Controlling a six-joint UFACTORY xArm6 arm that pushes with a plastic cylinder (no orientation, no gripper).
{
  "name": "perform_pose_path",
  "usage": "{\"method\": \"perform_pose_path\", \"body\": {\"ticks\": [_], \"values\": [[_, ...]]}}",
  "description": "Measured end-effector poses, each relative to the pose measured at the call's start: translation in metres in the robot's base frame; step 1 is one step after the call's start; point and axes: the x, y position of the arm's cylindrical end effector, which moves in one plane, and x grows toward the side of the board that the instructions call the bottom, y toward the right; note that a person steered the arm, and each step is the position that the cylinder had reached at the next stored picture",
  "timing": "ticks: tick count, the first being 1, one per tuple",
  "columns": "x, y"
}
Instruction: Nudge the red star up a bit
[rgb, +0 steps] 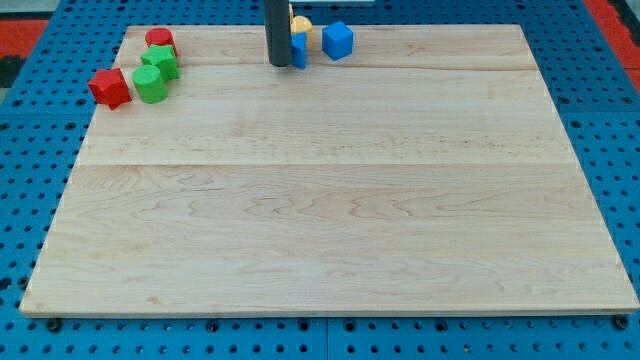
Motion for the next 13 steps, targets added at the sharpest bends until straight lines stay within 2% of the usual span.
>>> {"method": "perform_pose_path", "body": {"ticks": [3,4,8,10,11,12,13], "values": [[0.015,-0.019],[-0.071,-0.088],[-0.071,-0.084],[-0.071,-0.043],[-0.042,-0.048],[0.019,-0.075],[0.064,-0.077]]}}
